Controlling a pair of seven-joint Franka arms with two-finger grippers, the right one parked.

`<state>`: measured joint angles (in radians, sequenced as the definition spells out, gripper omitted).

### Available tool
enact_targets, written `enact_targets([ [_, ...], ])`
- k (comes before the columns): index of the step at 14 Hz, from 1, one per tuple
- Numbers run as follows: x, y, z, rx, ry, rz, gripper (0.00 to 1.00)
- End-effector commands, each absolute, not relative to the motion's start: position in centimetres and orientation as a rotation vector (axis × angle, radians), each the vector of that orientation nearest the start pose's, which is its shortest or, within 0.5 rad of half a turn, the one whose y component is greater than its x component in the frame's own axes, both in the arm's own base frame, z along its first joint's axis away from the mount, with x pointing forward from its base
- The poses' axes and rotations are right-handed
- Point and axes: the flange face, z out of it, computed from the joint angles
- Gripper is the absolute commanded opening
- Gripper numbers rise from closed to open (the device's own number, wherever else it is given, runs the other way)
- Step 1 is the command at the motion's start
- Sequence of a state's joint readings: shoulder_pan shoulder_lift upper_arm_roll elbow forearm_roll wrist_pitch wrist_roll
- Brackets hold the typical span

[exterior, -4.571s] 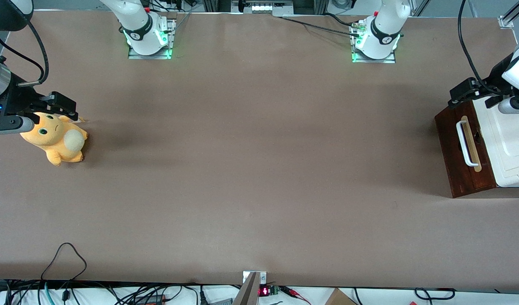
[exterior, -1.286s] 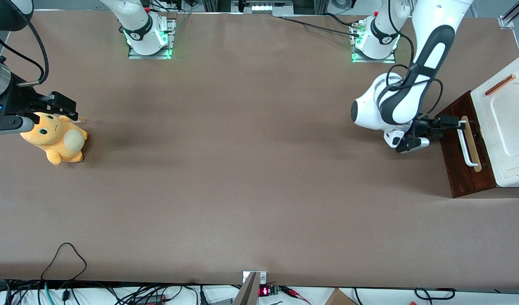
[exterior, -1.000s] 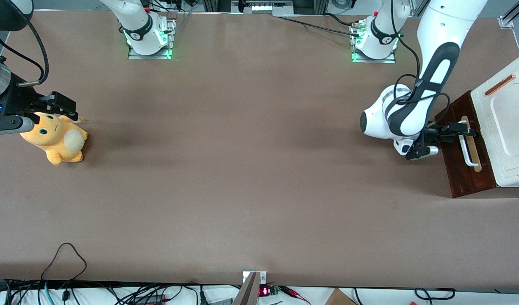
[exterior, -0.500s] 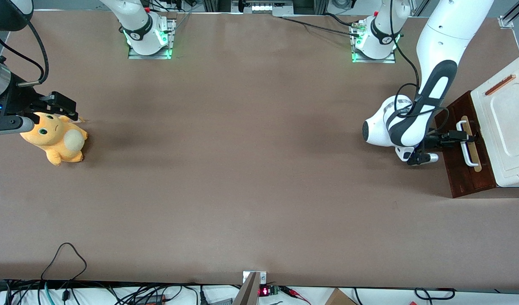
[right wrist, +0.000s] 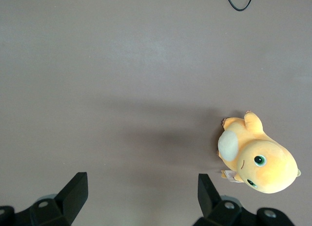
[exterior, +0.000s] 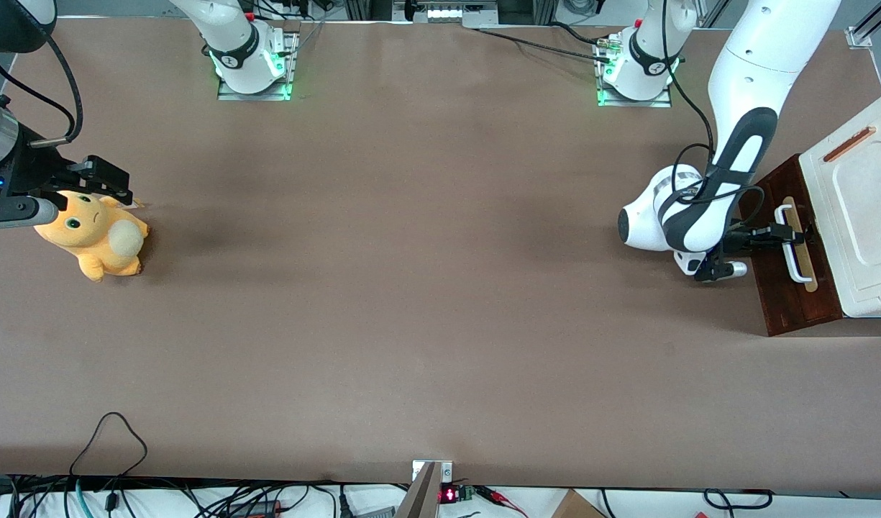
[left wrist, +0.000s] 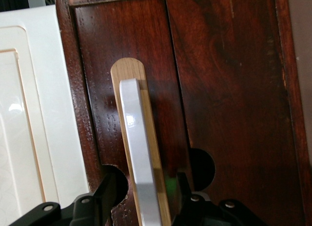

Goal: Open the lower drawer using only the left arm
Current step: 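Close the left gripper around the white bar handle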

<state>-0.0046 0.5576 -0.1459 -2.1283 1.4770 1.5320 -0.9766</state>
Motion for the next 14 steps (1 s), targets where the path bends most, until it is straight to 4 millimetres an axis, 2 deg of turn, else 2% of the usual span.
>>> enact_targets([
  [1,52.12,3.49,16.39,-1.624,0.132,0.074,0.51],
  [8,51.97,3.60,16.32,-1.622,0.127,0.074,0.33],
  [14,51.85,4.16,16.32,-1.619,0.123,0.083,0.32],
])
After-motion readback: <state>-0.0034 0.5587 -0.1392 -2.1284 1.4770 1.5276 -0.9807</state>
